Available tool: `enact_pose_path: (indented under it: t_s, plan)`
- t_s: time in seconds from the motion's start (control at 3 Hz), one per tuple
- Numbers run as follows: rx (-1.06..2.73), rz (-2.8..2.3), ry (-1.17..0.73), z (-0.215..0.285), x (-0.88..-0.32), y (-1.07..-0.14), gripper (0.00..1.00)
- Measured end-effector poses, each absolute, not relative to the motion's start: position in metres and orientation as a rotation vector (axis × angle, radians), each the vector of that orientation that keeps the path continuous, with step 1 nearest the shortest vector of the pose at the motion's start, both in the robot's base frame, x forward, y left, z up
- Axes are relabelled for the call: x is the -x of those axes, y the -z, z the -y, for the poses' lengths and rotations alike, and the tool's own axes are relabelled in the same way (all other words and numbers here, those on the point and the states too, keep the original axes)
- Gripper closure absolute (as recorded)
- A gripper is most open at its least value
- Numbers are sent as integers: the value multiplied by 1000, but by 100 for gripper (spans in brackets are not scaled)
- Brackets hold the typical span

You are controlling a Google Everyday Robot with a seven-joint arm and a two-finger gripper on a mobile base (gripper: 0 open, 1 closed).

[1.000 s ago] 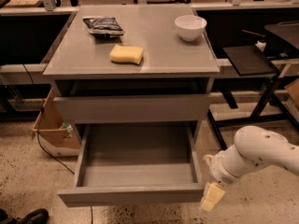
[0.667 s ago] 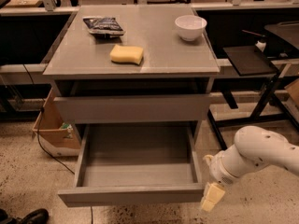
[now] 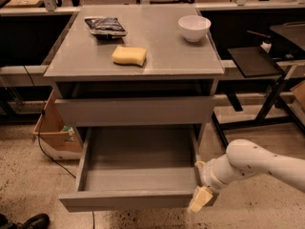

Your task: Close middle drawer

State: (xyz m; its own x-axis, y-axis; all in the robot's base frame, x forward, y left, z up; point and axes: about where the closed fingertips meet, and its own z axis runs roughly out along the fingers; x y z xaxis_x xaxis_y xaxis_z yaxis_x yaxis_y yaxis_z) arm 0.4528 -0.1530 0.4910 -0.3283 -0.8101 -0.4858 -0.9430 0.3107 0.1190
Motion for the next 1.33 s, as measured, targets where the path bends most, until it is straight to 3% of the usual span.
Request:
enact_pose_path:
  t_s: [1.0, 1.33]
  plan:
    - [1506, -2169, -544, 116, -484, -448, 0]
    - [1507, -2131, -505, 102, -491, -443, 27]
